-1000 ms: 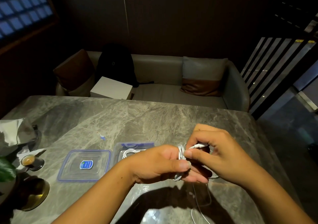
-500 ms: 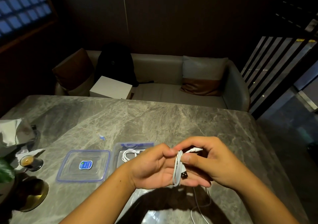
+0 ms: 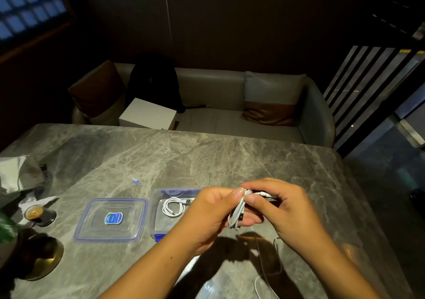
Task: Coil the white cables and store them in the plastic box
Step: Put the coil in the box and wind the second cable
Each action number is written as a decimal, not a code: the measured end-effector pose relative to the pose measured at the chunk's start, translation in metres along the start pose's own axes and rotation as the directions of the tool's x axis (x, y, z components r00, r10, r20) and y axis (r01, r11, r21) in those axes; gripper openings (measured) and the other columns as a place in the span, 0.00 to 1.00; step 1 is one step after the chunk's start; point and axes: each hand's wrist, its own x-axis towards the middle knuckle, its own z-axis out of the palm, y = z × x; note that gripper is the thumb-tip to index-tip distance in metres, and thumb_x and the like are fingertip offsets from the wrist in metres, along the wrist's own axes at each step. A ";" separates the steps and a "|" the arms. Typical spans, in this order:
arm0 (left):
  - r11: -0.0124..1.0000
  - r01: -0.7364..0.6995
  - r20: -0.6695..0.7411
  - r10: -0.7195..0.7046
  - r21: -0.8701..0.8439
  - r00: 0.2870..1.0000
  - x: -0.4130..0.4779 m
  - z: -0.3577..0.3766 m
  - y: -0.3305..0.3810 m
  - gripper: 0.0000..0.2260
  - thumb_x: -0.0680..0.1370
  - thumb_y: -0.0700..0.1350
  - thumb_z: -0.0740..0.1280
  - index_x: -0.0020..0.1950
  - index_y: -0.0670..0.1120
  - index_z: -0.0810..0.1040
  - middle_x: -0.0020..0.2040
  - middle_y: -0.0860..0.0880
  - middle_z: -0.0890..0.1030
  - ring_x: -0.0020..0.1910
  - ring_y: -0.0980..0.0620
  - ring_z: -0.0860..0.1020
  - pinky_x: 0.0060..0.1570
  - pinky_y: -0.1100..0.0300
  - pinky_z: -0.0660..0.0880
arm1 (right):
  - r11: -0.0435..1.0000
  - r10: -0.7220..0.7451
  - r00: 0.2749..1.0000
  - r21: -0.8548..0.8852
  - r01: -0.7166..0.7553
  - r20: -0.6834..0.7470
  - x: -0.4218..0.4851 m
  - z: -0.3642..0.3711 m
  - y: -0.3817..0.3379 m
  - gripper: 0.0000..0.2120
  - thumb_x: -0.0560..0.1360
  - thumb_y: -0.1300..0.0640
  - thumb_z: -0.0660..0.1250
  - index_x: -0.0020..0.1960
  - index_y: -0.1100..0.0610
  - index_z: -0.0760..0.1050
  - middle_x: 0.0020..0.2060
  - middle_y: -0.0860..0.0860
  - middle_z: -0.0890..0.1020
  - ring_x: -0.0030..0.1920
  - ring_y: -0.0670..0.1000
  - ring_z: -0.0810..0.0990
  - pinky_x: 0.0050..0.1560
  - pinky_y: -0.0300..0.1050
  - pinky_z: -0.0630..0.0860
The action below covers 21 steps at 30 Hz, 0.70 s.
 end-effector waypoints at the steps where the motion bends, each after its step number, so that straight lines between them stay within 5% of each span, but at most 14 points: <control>1: 0.999 -0.045 -0.072 0.047 0.026 0.996 0.002 0.000 -0.002 0.13 0.75 0.49 0.68 0.48 0.40 0.85 0.42 0.35 0.84 0.39 0.46 0.85 0.42 0.60 0.82 | 0.999 -0.010 1.000 -0.034 0.009 -0.030 -0.001 0.002 0.000 0.08 0.75 0.56 0.73 0.51 0.45 0.85 0.43 0.41 0.85 0.48 0.46 0.84 0.49 0.40 0.79; 4: 0.989 -0.143 -0.191 0.149 0.045 0.970 0.005 -0.004 -0.006 0.11 0.73 0.48 0.70 0.46 0.41 0.85 0.40 0.37 0.85 0.36 0.47 0.83 0.40 0.58 0.81 | 0.991 -0.043 0.990 -0.132 0.025 -0.134 -0.006 0.010 0.003 0.08 0.74 0.57 0.73 0.50 0.47 0.86 0.41 0.40 0.84 0.46 0.43 0.84 0.46 0.37 0.78; 8: 0.961 -0.182 -0.112 0.208 0.208 0.972 0.003 -0.007 -0.012 0.08 0.76 0.43 0.71 0.52 0.41 0.82 0.44 0.41 0.85 0.44 0.47 0.84 0.50 0.53 0.79 | 0.987 -0.032 0.973 -0.159 -0.005 -0.229 -0.011 0.015 0.006 0.07 0.74 0.57 0.72 0.49 0.47 0.86 0.39 0.39 0.83 0.43 0.44 0.83 0.42 0.45 0.81; 11: 0.969 -0.175 -0.138 0.200 0.174 0.970 0.003 -0.007 -0.019 0.10 0.75 0.42 0.68 0.55 0.40 0.78 0.40 0.43 0.83 0.38 0.46 0.82 0.43 0.56 0.78 | 0.987 -0.020 0.971 -0.157 -0.018 -0.238 -0.012 0.016 0.010 0.07 0.75 0.56 0.72 0.48 0.46 0.85 0.38 0.39 0.83 0.41 0.46 0.83 0.40 0.50 0.82; 17: 0.950 -0.177 -0.148 0.220 0.257 0.964 0.003 -0.008 -0.021 0.10 0.78 0.44 0.65 0.53 0.37 0.76 0.36 0.49 0.78 0.27 0.54 0.69 0.32 0.60 0.66 | 0.981 0.166 0.974 0.130 -0.147 -0.157 -0.010 0.017 0.013 0.08 0.76 0.59 0.72 0.40 0.50 0.84 0.34 0.51 0.84 0.34 0.51 0.83 0.37 0.54 0.82; 21: 0.944 -0.194 -0.133 0.235 0.267 0.963 0.001 -0.007 -0.022 0.11 0.77 0.45 0.65 0.49 0.37 0.75 0.35 0.48 0.76 0.28 0.55 0.69 0.30 0.65 0.67 | 0.932 0.255 0.966 0.277 -0.233 -0.046 -0.007 0.014 0.013 0.11 0.77 0.60 0.70 0.36 0.57 0.82 0.29 0.57 0.83 0.28 0.53 0.80 0.32 0.51 0.80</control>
